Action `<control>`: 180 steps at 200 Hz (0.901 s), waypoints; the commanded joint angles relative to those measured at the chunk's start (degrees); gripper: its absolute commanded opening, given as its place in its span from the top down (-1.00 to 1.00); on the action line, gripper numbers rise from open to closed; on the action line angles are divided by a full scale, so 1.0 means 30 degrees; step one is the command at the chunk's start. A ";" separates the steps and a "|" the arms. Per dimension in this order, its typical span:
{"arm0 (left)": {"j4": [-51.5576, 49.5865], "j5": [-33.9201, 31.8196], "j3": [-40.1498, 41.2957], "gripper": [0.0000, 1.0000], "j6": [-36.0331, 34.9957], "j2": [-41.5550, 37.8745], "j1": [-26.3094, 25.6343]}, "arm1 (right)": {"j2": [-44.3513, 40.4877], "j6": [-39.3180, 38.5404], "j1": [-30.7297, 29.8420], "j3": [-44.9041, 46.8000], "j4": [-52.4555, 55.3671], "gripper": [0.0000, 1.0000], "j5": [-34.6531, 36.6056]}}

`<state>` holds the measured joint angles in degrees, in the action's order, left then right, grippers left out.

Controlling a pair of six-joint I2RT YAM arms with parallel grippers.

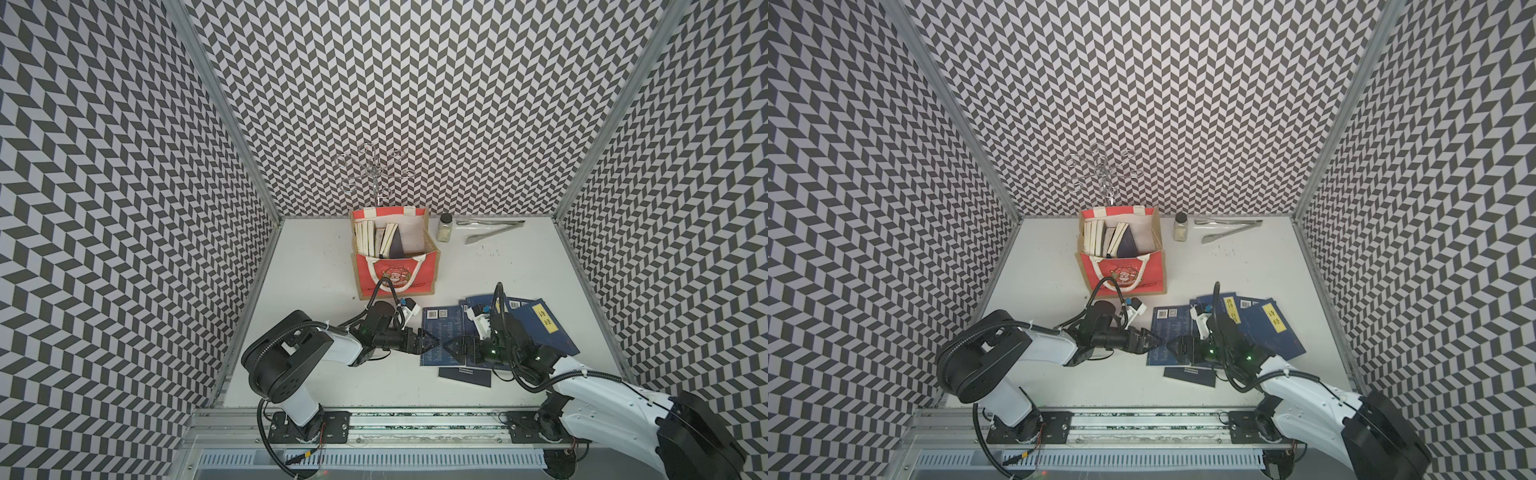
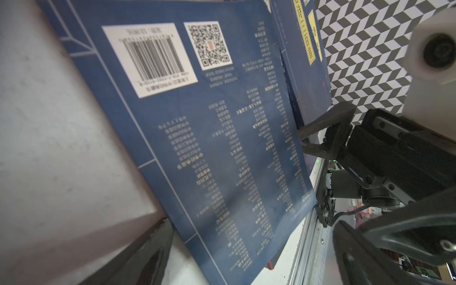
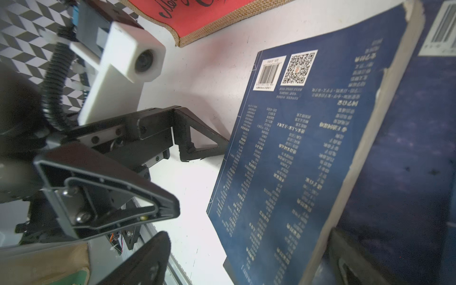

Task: Put the books into the canvas bag
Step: Pick up the book from the book.

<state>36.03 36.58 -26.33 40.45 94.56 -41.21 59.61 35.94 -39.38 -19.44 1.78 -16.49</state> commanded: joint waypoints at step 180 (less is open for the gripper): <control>0.1951 0.0990 -0.0364 -0.82 0.1018 0.2113 0.0033 | 0.2317 -0.1156 0.0088 0.0006 -0.0383 0.44 0.1394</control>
<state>43.46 36.82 -26.37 43.03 99.00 -39.92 65.98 32.14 -38.11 -20.51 -1.93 -8.05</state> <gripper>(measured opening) 0.914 0.357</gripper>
